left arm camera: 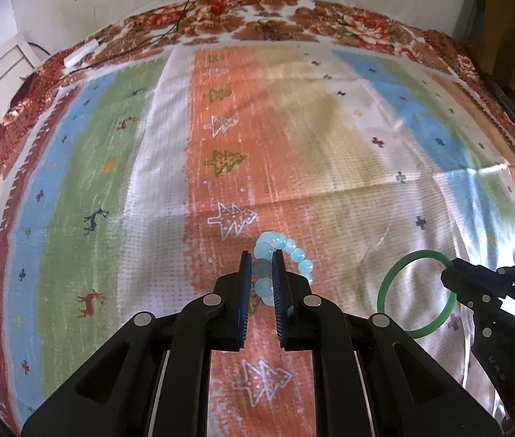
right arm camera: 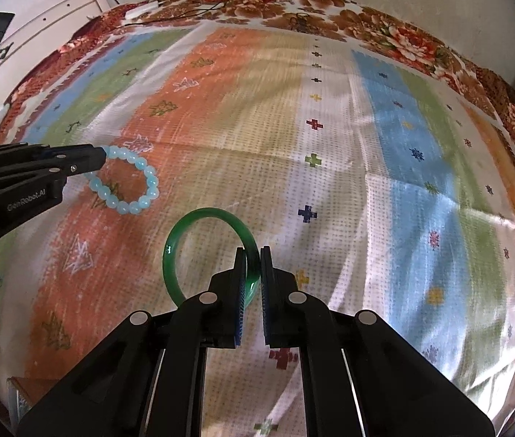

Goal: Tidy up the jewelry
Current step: 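Lift the bracelet and bangle and carry them back over the tin box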

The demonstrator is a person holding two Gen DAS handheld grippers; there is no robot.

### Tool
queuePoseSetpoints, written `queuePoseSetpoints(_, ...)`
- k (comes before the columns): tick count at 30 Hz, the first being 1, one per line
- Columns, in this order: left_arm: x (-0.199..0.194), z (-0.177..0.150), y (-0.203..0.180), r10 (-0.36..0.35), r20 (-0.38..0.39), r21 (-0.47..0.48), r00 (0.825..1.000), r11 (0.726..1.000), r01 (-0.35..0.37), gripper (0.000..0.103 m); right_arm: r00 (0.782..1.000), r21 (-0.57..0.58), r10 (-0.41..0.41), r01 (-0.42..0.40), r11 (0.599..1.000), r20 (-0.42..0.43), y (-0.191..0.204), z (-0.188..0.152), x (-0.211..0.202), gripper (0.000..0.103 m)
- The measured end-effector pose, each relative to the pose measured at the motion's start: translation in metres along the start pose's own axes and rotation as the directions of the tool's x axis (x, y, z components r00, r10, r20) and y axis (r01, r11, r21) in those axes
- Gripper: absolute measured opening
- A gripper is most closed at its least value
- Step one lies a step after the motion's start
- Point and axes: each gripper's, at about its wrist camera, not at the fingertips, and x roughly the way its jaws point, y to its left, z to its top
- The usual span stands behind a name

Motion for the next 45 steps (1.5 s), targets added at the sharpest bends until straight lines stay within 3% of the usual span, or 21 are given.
queuePoseSetpoints(27,-0.068,-0.020,-0.009,-0.041,0.080,-0.025,0.996,0.999,0.043,0.011,0.994,0.003,0.078,-0.079,0.997,0.082,0.010,-0.012,-0.058,0.009)
queuePoseSetpoints(45,-0.104,-0.040,-0.015,-0.061,0.114,-0.037,0.992,0.997,0.065,0.011,0.988,-0.020,0.091,-0.089,0.996,0.122,0.019,-0.030,-0.095,0.009)
